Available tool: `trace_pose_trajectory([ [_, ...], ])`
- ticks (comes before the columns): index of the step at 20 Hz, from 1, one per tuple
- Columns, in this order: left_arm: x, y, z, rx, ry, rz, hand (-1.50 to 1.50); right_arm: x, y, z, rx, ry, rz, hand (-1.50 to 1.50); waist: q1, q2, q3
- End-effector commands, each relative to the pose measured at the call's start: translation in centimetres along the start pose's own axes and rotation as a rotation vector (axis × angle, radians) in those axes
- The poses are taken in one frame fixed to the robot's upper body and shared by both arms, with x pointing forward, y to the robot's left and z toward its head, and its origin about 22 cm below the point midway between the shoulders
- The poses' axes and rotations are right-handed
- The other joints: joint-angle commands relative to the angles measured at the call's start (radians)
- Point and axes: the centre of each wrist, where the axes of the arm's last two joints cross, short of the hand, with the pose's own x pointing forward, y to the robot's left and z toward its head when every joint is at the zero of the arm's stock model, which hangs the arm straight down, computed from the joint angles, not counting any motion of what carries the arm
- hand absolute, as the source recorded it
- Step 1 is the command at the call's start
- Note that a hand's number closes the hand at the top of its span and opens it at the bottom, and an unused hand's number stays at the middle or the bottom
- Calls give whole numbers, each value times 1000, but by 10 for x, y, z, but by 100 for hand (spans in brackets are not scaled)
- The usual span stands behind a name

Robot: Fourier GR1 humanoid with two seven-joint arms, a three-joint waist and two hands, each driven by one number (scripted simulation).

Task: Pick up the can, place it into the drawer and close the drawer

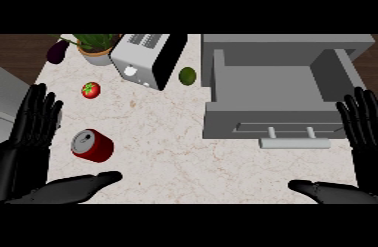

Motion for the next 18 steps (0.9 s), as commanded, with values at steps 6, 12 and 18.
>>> trace_pose_trajectory([
  [6, 11, 13, 6, 79, 43, 39, -150, -6, 5, 18, 1, 17, 9, -150, 0, 0, -1],
  [12, -25, 7, 8, 107, 93, 19, -150, -15, -1, 30, -18, 32, 5, -150, -1, 0, -1],
  [18, -30, 21, 7, 101, 84, 15, -150, -7, -20, 45, -3, 39, 24, -150, -2, 0, -1],
])
